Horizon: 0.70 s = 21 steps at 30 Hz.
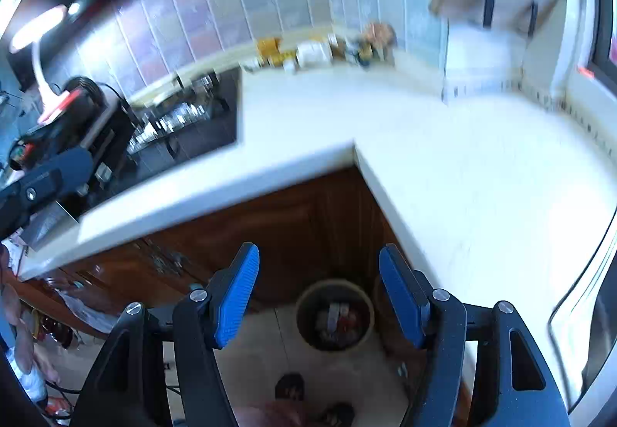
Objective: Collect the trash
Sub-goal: 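Raise both tools back up to the counter trash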
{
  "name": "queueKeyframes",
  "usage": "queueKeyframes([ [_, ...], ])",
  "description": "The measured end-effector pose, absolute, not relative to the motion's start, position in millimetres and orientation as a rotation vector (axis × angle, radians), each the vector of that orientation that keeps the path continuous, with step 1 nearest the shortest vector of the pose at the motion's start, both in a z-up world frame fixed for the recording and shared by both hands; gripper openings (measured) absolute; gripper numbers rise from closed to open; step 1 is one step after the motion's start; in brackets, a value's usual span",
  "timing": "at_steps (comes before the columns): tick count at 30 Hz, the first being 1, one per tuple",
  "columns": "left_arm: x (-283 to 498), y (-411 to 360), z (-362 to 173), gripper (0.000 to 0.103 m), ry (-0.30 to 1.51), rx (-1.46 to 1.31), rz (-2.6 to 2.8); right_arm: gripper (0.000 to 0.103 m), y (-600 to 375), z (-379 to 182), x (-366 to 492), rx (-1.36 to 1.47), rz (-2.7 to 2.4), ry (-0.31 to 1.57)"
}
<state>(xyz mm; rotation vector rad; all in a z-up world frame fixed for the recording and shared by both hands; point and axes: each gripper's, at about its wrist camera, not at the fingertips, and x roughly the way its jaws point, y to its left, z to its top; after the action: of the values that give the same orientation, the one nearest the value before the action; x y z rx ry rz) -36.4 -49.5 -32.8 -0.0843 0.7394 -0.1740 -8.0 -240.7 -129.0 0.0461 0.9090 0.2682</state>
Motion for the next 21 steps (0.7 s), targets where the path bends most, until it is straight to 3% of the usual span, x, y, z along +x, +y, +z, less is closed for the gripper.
queueKeyframes([
  [11, 2.4, -53.2, 49.2, 0.077, 0.695, -0.047, -0.198, 0.07, -225.8, -31.0, 26.9, 0.016, 0.314, 0.746],
  [21, 137.5, -22.4, 47.0, 0.077, 0.797, -0.024, -0.207, 0.07, -213.0, 5.2, 146.7, 0.048, 0.249, 0.745],
])
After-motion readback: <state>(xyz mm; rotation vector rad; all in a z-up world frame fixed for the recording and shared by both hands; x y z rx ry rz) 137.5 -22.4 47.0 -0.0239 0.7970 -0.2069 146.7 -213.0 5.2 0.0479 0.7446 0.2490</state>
